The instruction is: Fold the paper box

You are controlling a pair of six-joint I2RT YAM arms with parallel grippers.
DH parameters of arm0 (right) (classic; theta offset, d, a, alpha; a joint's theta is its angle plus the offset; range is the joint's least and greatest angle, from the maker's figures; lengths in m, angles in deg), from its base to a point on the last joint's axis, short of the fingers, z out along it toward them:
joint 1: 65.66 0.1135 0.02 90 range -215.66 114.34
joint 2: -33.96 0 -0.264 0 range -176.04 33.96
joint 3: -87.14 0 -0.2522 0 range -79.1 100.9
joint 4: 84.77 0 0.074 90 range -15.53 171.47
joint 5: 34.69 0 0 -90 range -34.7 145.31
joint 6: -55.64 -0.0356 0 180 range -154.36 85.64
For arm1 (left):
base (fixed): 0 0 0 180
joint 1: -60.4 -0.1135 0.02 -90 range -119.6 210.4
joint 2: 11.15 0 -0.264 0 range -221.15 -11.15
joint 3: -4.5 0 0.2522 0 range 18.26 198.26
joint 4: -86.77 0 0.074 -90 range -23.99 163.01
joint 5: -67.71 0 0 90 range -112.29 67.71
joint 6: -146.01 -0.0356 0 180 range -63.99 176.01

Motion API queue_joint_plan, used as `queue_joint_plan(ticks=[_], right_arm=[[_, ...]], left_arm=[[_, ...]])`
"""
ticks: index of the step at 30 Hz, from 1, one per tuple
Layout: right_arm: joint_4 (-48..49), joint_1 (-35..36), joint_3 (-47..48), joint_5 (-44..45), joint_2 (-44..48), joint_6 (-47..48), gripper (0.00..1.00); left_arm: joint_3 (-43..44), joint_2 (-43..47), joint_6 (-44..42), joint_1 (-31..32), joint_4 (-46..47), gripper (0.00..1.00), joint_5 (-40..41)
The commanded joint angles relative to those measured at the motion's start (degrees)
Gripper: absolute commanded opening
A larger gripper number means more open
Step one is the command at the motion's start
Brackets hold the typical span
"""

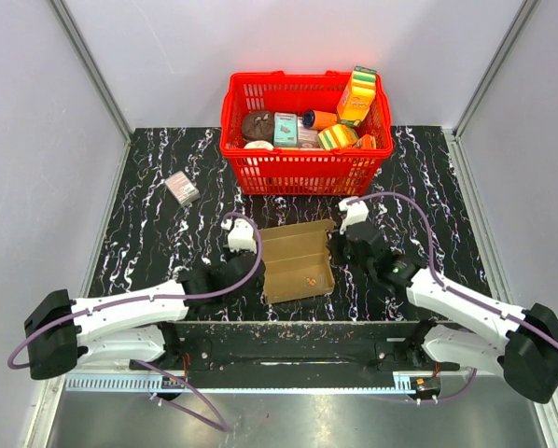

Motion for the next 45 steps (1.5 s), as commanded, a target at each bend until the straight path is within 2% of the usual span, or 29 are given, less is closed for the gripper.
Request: queue_joint_plan(ticks=[1,12,22,25,36,45], right_arm=[[7.6,2.62,-3.76,4.75,3.32,-2.57,0.0],[16.73,4.29,-8.96,9.06,10.01,0.42,0.0],[27.2,4.73,-13.53,12.93,7.38,2.44,0.0],[29.49,4.99,-14.84,14.25,6.94,2.44,0.0],[29.15,5.43,-19.33,14.95,11.24,1.12,0.0],[28.88,6.31,-22.41,15.13,13.26,-1.25,0.0]], left_arm=[[-0.92,1.75,3.23,2.61,7.08,0.0,6.81],[-2.33,0.61,-2.12,3.75,16.92,0.0,11.21],[-7.16,-5.27,-5.73,3.84,33.52,0.0,13.75],[-7.43,-7.65,-6.26,3.84,35.81,0.0,14.55],[-6.81,-13.54,-2.75,5.68,37.93,0.0,16.31],[-6.9,-15.47,1.12,8.85,35.57,0.0,20.26]])
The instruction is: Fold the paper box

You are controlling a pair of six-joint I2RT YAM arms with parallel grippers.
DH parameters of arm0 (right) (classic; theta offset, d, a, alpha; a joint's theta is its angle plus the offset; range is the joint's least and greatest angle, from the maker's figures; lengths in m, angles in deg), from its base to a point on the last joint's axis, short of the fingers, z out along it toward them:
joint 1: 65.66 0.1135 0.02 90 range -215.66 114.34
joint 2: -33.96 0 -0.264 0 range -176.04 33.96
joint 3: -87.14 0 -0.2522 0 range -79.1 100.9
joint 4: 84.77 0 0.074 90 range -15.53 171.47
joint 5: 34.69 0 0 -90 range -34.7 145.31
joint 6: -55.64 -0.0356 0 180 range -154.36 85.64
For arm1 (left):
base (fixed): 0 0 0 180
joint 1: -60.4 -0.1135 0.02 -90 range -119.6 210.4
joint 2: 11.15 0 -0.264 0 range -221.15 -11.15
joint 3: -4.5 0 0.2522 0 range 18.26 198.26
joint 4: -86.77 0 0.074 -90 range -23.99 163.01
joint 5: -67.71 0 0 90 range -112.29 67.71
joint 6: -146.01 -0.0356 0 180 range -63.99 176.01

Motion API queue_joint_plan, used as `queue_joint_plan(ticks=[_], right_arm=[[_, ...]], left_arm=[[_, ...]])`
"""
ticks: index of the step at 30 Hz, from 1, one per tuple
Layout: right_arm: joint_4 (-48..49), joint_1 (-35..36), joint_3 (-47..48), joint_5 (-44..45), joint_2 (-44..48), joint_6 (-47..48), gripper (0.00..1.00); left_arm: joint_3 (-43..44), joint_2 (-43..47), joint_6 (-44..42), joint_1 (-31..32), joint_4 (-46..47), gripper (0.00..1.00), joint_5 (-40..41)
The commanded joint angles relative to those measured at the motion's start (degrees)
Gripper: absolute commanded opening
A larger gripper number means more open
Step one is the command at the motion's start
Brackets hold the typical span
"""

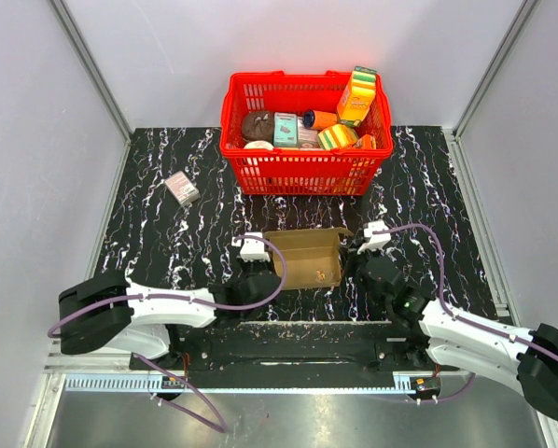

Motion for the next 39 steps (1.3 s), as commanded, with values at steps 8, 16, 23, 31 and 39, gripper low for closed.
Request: queue_joint_plan(ticks=[8,16,23,31,39], right_arm=[[3.27,4.14,-1.69,3.56,0.24,-2.65,0.0],[0.55,6.07,-2.66,5.23,2.69,-3.79,0.0],[-3.41,8.27,-1.87,8.74,1.91,-7.48,0.0],[-5.61,13.01,-2.13,13.84,0.59,-11.0,0.0],[-9.3,15.39,-1.35,19.64,0.5,-14.68,0.0]], left_arm=[[0.64,-2.98,7.34,4.4,-0.53,0.0,5.11],[0.99,-3.6,11.39,6.78,-5.02,0.0,8.01],[1.6,-5.09,16.12,8.8,-8.79,0.0,8.98],[2.23,-5.71,21.67,10.47,-15.12,0.0,10.3],[2.75,-5.97,23.96,12.49,-17.94,0.05,10.03]])
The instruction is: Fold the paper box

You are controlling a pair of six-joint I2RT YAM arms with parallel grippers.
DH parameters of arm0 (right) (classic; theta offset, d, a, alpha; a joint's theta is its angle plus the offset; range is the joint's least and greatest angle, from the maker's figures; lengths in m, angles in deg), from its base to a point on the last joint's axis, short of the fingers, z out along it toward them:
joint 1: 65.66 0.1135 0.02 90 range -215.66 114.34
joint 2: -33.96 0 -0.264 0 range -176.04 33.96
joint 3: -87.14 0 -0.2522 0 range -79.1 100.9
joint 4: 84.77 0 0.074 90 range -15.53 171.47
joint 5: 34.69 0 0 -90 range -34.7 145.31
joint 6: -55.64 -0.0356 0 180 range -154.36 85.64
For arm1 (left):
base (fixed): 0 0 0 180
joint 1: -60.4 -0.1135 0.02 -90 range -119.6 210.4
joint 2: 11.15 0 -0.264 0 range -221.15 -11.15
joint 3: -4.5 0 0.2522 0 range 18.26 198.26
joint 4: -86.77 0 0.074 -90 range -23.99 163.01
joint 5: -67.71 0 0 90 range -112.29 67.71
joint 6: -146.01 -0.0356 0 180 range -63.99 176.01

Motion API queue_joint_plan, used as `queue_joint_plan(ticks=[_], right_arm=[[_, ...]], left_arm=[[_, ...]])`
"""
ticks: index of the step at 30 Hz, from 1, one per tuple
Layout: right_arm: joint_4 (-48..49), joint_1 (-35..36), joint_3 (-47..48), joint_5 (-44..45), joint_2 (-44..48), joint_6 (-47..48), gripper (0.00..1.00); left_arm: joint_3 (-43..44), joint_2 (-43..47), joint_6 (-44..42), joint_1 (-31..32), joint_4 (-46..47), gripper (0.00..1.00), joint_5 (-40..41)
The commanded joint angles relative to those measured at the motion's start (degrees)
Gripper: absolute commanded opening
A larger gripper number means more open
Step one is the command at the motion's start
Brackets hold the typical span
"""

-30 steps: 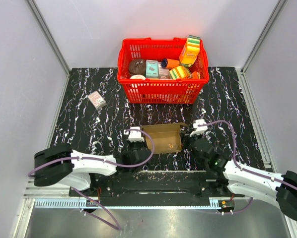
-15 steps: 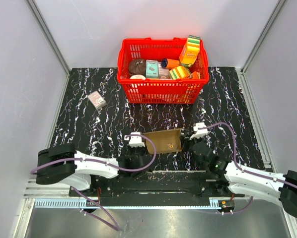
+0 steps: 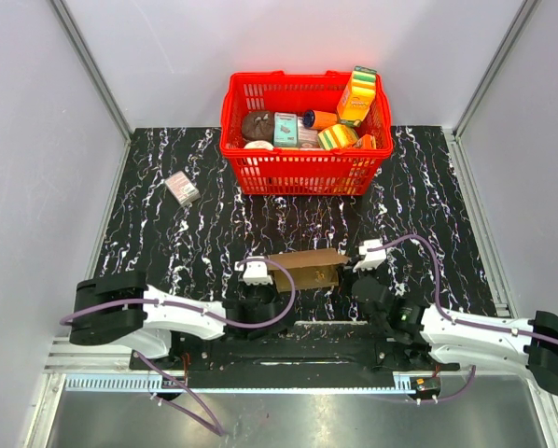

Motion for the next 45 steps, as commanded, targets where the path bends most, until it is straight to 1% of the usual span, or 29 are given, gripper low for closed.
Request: queue_joint_plan(ticks=[1,4,5,9,13,17,25,31,37,39,43,45], right_arm=[[-2.79,1.42,1.08,5.28,-0.48,-4.57,0.0],[-4.2,1.86,1.7,6.69,-1.01,-5.8,0.0],[-4.63,1.86,1.88,7.04,-1.36,-6.24,0.0],[-5.16,2.21,2.23,8.01,-1.89,-6.95,0.0],[-5.25,2.48,2.23,8.63,-1.72,-7.12,0.0],[-5.43,2.74,1.97,9.07,-0.93,-7.12,0.0],[-5.43,3.09,1.88,9.59,-0.13,-6.95,0.0],[-5.43,3.27,1.96,9.77,-0.57,-6.95,0.0],[-6.04,3.53,2.67,10.21,-1.36,-6.86,0.0],[-6.04,3.62,2.84,10.47,-1.45,-6.77,0.0],[-5.52,3.62,3.02,11.09,-1.8,-6.25,0.0],[-5.43,3.71,3.02,11.09,-2.07,-6.24,0.0]], left_arm=[[1.64,-0.79,2.98,1.71,-2.77,0.13,-0.74],[1.99,-0.35,2.98,2.77,-3.3,0.27,-0.57],[1.9,-0.18,2.98,3.03,-3.56,0.29,-0.57],[2.95,0.0,2.88,3.73,-5.49,0.34,-2.58],[4.36,0.18,5.16,5.32,-8.74,0.38,-1.97],[5.68,0.53,8.77,6.37,-15.23,0.47,-1.53],[4.28,3.51,17.29,8.66,-23.24,0.64,-1.45],[3.22,7.55,18.45,12.43,-26.85,0.68,-0.74],[1.38,13.7,18.27,19.2,-28.52,0.69,-0.21],[0.94,16.25,17.92,22.45,-28.79,0.69,-1.0],[2.07,19.86,16.0,28.07,-28.87,0.65,-1.45],[5.04,21.09,15.63,31.06,-30.97,0.61,0.04]])
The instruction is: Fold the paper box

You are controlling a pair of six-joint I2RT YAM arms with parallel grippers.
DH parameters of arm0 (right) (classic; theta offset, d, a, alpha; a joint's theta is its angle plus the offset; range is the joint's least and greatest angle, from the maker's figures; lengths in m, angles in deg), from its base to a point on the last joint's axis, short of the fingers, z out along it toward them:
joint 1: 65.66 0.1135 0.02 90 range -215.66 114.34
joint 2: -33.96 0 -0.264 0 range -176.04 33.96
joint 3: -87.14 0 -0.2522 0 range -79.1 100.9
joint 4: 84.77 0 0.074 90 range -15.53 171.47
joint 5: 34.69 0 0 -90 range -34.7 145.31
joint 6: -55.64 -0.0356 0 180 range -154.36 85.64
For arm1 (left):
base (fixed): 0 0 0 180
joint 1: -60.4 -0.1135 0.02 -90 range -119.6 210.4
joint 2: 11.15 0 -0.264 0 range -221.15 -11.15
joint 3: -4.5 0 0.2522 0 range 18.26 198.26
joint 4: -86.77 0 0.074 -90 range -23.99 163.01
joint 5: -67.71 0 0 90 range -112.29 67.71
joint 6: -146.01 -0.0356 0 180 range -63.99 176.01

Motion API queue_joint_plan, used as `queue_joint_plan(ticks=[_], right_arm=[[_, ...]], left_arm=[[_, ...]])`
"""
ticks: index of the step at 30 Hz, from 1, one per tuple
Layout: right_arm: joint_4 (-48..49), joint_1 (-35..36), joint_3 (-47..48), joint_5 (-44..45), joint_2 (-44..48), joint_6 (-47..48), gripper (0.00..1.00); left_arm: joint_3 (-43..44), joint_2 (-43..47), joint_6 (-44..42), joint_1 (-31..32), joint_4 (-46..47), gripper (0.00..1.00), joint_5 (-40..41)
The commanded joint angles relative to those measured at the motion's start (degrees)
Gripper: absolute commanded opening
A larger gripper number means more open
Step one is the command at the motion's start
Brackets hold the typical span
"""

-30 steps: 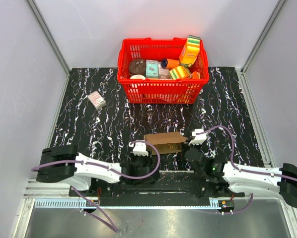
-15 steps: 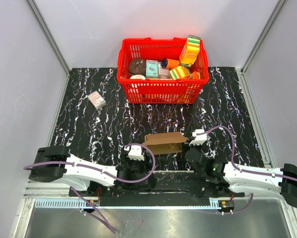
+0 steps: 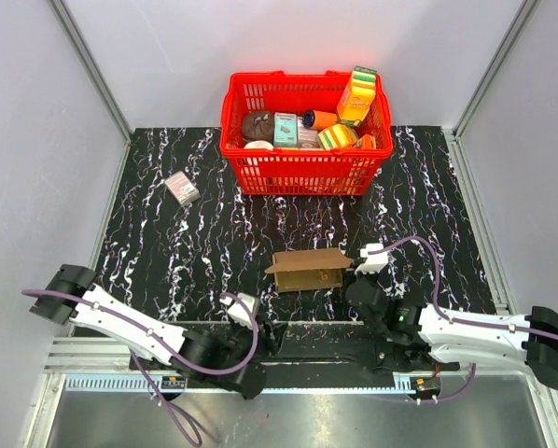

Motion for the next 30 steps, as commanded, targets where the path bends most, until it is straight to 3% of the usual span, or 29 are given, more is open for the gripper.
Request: queue_joint_plan(ticks=[1,5,9,14,20,24,30], right_arm=[[1.08,0.82,2.17,3.09,-0.56,-0.65,0.0],[1.61,0.82,1.55,2.83,-0.56,-0.74,0.0],[1.79,0.91,1.55,2.65,-0.38,-0.39,0.0],[2.4,1.0,1.55,2.56,-0.82,0.14,0.0],[2.67,1.26,1.46,2.47,-1.44,0.23,0.0],[3.02,1.44,1.64,2.47,-2.05,0.23,0.0],[2.41,1.53,2.17,2.21,-3.11,0.32,0.0]], left_arm=[[5.19,2.67,0.22,5.06,-5.57,0.61,3.32],[13.71,3.63,1.63,6.83,-16.13,0.58,9.99],[21.36,7.4,3.75,6.83,-24.76,0.5,18.0],[20.42,18.02,0.67,6.57,-25.73,0.45,27.75],[17.5,27.36,-0.99,6.04,-27.57,0.4,30.84],[20.84,24.92,-2.57,5.77,-30.39,0.37,30.84],[29.62,6.3,-5.22,4.02,-30.56,0.35,27.95]])
